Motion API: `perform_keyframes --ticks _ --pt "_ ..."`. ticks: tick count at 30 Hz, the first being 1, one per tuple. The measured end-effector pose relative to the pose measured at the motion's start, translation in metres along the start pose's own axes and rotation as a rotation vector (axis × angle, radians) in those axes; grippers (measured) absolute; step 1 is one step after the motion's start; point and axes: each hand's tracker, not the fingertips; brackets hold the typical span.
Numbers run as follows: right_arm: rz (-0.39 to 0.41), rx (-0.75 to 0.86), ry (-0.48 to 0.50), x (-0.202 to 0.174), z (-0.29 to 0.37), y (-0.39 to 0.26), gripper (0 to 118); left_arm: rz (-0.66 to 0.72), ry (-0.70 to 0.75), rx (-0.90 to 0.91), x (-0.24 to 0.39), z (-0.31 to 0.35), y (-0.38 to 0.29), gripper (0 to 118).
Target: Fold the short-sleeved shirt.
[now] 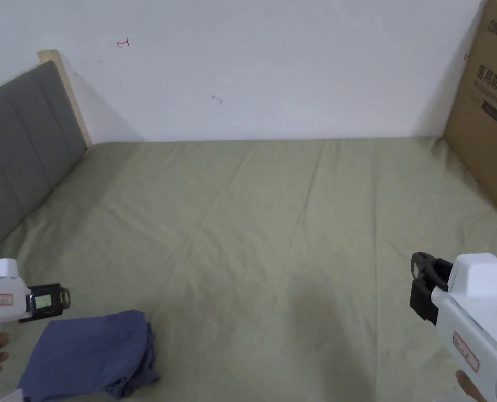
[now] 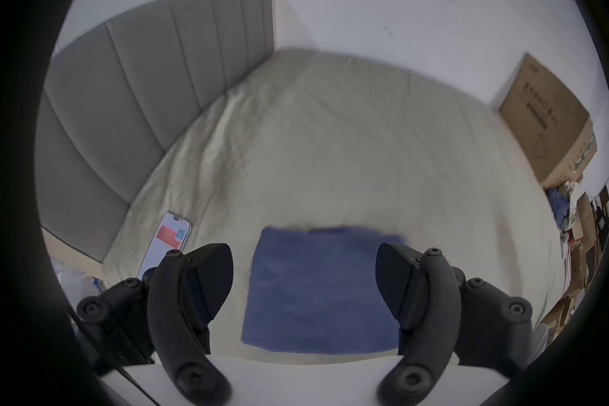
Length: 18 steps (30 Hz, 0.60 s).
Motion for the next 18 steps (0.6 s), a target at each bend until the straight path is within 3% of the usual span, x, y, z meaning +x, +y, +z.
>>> perform_keyframes --ticks 11,18 --pt "0.016 0.121 -0.091 0.036 0.057 0.059 0 0.017 -0.055 0.588 0.122 0.156 0.007 93" --pt "0.026 0.183 -0.122 0.056 0.082 0.068 0 -0.033 -0.106 0.787 0.196 0.193 -0.023 84"
